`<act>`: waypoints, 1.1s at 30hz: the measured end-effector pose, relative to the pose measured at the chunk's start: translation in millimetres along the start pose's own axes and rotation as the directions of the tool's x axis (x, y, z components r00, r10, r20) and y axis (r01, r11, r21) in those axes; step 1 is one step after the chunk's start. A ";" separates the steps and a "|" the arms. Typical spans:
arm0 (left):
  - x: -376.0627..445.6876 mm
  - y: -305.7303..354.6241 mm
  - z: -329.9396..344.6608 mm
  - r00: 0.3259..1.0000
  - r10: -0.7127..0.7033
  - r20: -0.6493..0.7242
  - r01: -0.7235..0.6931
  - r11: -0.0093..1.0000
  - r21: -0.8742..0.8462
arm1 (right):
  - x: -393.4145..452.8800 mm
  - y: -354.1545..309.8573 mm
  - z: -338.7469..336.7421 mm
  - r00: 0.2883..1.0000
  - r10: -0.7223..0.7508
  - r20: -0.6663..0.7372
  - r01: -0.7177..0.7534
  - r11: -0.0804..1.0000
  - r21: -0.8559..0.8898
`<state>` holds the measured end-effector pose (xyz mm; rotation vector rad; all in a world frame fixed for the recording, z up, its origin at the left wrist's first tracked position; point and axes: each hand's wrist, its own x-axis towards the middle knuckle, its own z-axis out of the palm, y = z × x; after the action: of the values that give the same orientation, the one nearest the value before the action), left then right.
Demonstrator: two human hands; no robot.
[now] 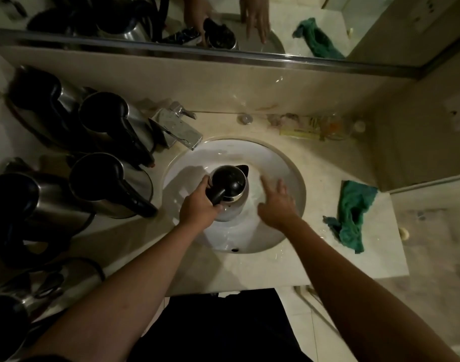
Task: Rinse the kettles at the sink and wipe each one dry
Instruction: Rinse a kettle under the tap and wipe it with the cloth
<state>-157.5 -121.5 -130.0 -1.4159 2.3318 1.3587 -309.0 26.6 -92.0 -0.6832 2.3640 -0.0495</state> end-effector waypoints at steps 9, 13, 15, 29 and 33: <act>-7.6 -5.4 13.6 0.996 -0.090 -0.023 0.087 0.991 -0.100 | 3.7 188.8 2.1 0.827 0.561 -0.029 -0.560 0.828 0.023; -12.0 -3.7 25.1 0.978 -0.197 0.061 0.206 0.937 -0.280 | -3.3 149.4 14.9 0.866 0.454 -0.209 -0.425 0.889 0.169; -13.4 -1.4 27.2 0.965 -0.250 0.080 0.262 0.895 -0.361 | -10.1 118.5 14.6 0.877 0.421 -0.230 -0.339 0.883 0.324; -68.3 31.6 -3.3 0.928 -0.361 0.096 0.308 0.593 -0.744 | -99.5 16.8 -45.7 0.945 0.040 -0.325 0.274 0.446 0.852; -94.5 50.9 -26.5 0.957 -0.281 0.078 0.239 0.602 -0.762 | -87.4 -14.3 -48.8 0.969 0.043 -0.244 0.240 0.096 0.966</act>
<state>-133.2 -68.8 -35.9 -1.8821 1.4517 2.3723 -276.4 49.9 0.8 -0.0716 1.7542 -1.7579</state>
